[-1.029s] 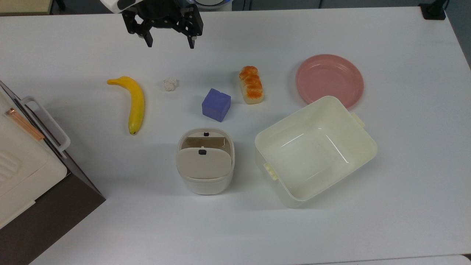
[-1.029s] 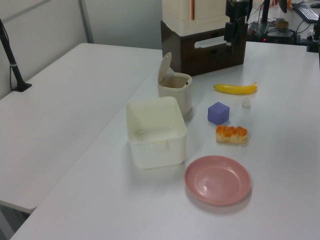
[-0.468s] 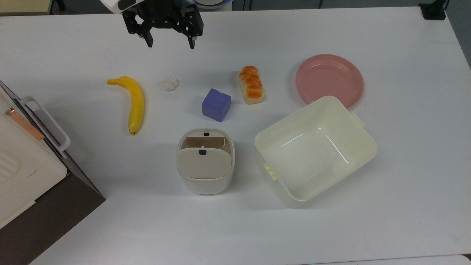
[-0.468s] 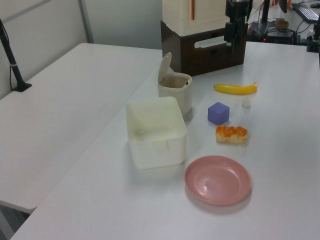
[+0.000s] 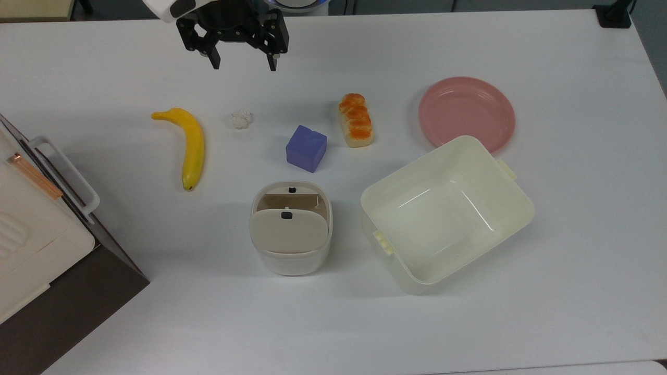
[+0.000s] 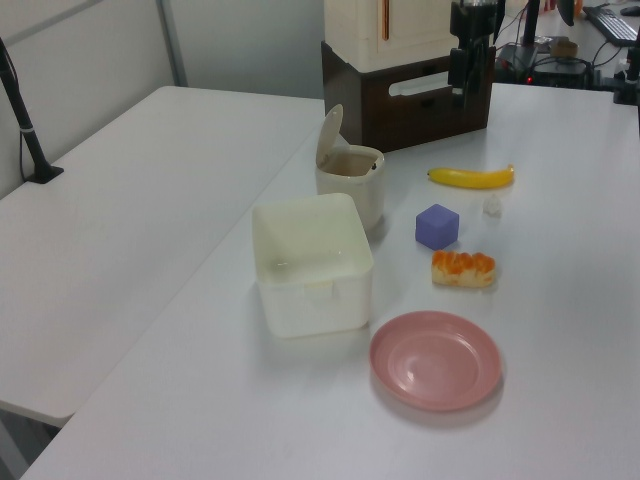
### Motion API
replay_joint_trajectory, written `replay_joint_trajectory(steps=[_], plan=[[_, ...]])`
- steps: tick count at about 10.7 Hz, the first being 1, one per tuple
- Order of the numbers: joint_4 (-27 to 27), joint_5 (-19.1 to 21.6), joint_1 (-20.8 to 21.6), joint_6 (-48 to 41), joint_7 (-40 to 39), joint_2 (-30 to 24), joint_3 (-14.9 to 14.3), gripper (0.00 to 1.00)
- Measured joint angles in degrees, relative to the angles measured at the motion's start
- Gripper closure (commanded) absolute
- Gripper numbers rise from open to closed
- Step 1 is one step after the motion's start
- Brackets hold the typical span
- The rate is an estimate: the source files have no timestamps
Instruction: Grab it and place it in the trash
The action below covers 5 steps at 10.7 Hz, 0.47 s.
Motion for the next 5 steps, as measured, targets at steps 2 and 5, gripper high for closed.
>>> replay_joint_trajectory(steps=[2,5], plan=[[0.0,0.0,0.1,0.0,0.0,0.4,0.3,0.00],[0.0,0.0,0.2,0.0,0.0,0.5,0.3,0.00]])
